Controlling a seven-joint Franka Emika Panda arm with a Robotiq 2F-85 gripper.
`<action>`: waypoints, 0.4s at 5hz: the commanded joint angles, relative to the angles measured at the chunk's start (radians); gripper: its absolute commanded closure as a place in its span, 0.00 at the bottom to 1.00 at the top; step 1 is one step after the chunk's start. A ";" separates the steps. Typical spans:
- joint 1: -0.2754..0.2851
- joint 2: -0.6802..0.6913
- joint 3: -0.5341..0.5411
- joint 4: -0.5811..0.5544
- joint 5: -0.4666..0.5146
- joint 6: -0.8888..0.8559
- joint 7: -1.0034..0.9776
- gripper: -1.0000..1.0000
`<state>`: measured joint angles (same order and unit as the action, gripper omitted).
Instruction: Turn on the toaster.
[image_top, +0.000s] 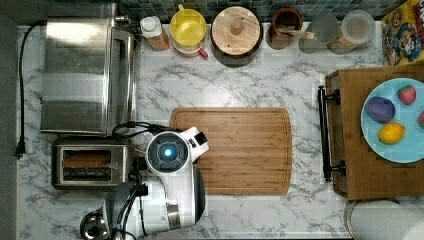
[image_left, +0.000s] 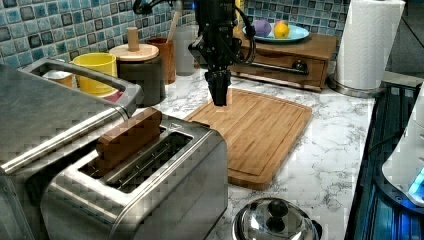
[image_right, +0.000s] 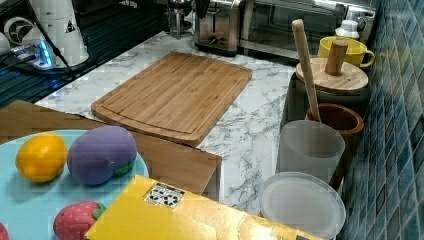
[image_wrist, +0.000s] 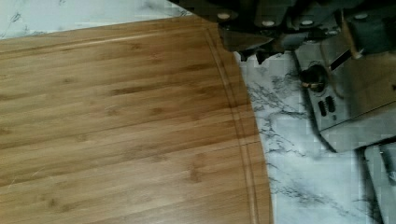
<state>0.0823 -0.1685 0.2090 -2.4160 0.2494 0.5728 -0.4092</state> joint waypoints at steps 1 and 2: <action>0.078 -0.160 0.026 -0.016 0.091 0.037 -0.083 1.00; 0.104 -0.145 0.018 0.011 0.130 -0.007 -0.130 1.00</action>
<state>0.1218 -0.3301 0.2177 -2.4316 0.3083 0.5928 -0.4558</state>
